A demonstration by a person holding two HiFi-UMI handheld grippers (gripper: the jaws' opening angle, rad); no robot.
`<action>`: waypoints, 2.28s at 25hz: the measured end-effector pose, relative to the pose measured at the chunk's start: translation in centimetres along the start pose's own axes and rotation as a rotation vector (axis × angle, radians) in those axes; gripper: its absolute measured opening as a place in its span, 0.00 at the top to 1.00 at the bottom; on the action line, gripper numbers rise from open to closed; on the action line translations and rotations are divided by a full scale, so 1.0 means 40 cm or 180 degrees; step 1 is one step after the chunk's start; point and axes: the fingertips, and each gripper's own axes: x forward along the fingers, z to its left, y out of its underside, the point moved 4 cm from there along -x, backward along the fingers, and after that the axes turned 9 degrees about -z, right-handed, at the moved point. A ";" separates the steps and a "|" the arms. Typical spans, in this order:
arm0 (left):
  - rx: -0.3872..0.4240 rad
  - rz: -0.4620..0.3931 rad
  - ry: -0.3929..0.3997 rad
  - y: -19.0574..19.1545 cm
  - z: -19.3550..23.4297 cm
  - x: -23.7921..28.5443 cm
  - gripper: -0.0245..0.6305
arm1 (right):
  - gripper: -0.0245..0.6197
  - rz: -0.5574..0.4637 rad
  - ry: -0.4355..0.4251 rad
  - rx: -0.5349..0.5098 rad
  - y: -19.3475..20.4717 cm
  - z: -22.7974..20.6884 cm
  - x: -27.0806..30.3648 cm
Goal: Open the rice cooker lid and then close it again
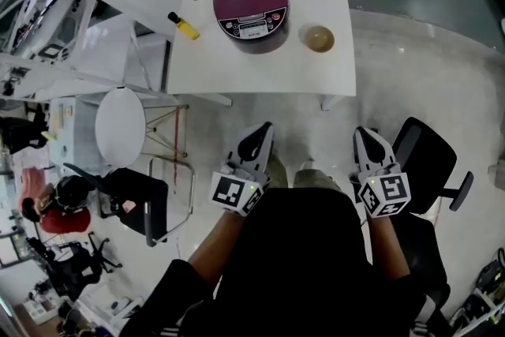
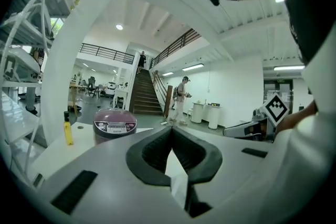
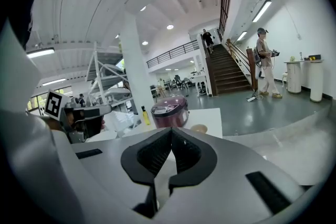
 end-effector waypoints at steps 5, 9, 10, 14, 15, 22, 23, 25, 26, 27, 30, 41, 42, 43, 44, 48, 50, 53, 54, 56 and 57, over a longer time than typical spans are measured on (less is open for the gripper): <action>0.0083 -0.0109 -0.0100 -0.020 -0.017 -0.057 0.96 | 0.96 -0.0085 0.0098 -0.0083 -0.013 -0.019 -0.065; 0.0174 -0.0217 -0.0280 -0.057 0.029 -0.111 0.96 | 0.96 -0.0149 0.0085 -0.0203 -0.036 -0.001 -0.061; 0.0191 -0.0215 -0.0311 -0.067 0.044 -0.129 0.96 | 0.96 -0.0163 0.0070 -0.0217 -0.042 0.011 -0.057; 0.0243 -0.0251 -0.0500 -0.094 0.106 -0.193 0.96 | 0.96 -0.0185 -0.0043 -0.0317 -0.059 0.065 -0.029; 0.0228 -0.0281 -0.0571 -0.099 0.120 -0.203 0.96 | 0.96 -0.0184 -0.0078 -0.0352 -0.063 0.077 -0.018; 0.0292 -0.0427 -0.0889 -0.098 0.136 -0.263 0.96 | 0.96 -0.0322 -0.0278 -0.0442 -0.102 0.121 0.006; 0.0305 -0.0453 -0.0919 -0.097 0.130 -0.266 0.96 | 0.96 -0.0333 -0.0305 -0.0465 -0.106 0.119 0.008; 0.0325 -0.0505 -0.0974 -0.093 0.118 -0.270 0.96 | 0.96 -0.0349 -0.0349 -0.0513 -0.110 0.112 0.011; 0.0326 -0.0525 -0.1000 -0.090 0.113 -0.273 0.96 | 0.96 -0.0355 -0.0364 -0.0532 -0.112 0.108 0.012; 0.0321 -0.0539 -0.1023 -0.088 0.109 -0.275 0.96 | 0.96 -0.0361 -0.0375 -0.0547 -0.114 0.104 0.013; 0.0325 -0.0554 -0.1081 -0.085 0.097 -0.281 0.96 | 0.96 -0.0370 -0.0399 -0.0591 -0.122 0.090 0.014; 0.0378 -0.0485 -0.1211 -0.065 0.072 -0.300 0.96 | 0.96 -0.0386 -0.0427 -0.0603 -0.103 0.055 0.015; 0.0375 -0.0471 -0.1215 -0.062 0.071 -0.301 0.96 | 0.96 -0.0384 -0.0429 -0.0598 -0.102 0.055 0.015; 0.0370 -0.0459 -0.1220 -0.061 0.071 -0.302 0.96 | 0.96 -0.0381 -0.0432 -0.0597 -0.103 0.054 0.016; 0.0367 -0.0451 -0.1227 -0.061 0.071 -0.301 0.96 | 0.96 -0.0379 -0.0434 -0.0599 -0.104 0.053 0.017; 0.0363 -0.0471 -0.1243 -0.063 0.070 -0.296 0.96 | 0.96 -0.0369 -0.0413 -0.0614 -0.104 0.041 0.017; 0.0370 -0.0482 -0.1248 -0.064 0.072 -0.292 0.96 | 0.96 -0.0362 -0.0403 -0.0616 -0.102 0.036 0.018; 0.0375 -0.0485 -0.1249 -0.067 0.076 -0.284 0.96 | 0.96 -0.0347 -0.0396 -0.0619 -0.102 0.031 0.019; 0.0375 -0.0484 -0.1248 -0.067 0.077 -0.281 0.96 | 0.96 -0.0342 -0.0394 -0.0618 -0.101 0.030 0.020; 0.0373 -0.0479 -0.1245 -0.066 0.080 -0.276 0.96 | 0.96 -0.0334 -0.0394 -0.0617 -0.099 0.030 0.022; 0.0372 -0.0476 -0.1243 -0.065 0.082 -0.274 0.96 | 0.96 -0.0331 -0.0395 -0.0615 -0.097 0.030 0.024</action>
